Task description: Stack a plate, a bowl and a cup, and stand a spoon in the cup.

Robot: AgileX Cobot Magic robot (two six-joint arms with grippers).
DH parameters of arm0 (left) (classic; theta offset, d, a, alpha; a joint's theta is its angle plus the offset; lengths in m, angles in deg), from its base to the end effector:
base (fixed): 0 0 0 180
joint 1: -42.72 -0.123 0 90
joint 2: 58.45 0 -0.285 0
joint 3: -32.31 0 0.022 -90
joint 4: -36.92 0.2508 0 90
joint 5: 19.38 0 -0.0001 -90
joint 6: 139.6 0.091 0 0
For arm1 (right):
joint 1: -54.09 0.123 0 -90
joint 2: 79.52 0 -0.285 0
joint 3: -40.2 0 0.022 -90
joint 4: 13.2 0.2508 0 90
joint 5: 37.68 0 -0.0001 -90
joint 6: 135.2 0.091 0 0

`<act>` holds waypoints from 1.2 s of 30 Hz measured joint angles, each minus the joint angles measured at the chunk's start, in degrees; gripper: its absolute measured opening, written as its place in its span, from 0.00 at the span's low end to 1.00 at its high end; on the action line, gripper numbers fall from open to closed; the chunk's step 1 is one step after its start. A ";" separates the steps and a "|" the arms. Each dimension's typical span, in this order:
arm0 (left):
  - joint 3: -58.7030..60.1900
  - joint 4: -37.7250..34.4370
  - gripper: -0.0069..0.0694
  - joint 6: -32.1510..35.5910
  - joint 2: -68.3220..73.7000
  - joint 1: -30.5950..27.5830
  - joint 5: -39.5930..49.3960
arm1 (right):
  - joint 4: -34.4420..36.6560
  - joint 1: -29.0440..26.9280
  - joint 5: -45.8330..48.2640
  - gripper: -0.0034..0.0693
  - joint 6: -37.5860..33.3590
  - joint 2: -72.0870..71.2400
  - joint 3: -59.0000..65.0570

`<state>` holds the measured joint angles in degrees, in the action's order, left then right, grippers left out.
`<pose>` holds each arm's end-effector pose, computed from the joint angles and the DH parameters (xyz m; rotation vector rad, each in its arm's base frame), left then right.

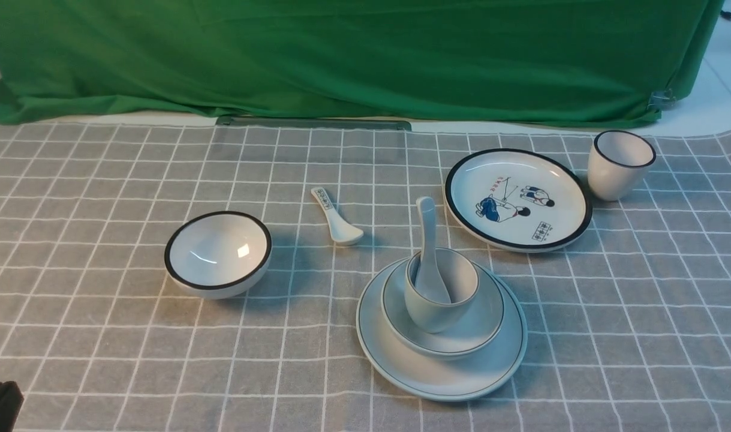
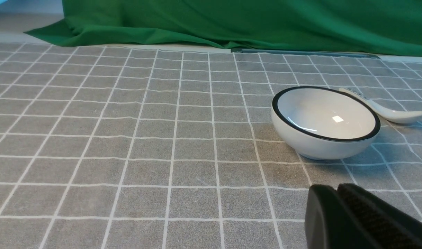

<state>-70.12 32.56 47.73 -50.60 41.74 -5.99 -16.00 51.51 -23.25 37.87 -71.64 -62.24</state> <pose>0.0558 -0.0007 0.1899 0.0447 1.7234 0.0373 0.0555 -0.0036 0.1883 -0.0986 1.7429 -0.1669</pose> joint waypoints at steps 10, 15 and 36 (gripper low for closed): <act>0.00 0.42 0.11 0.00 0.00 0.00 0.00 | 0.05 1.83 -0.27 0.38 1.93 0.00 0.00; 0.00 0.42 0.11 0.00 0.00 0.00 0.00 | 0.05 1.83 -0.31 0.38 1.93 0.00 0.00; 0.00 0.42 0.11 0.01 0.00 0.00 0.00 | 0.05 1.83 -0.33 0.38 2.03 0.00 0.00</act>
<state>-70.12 32.98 47.74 -50.60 41.74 -5.99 -15.95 53.34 -23.57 39.89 -71.64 -62.24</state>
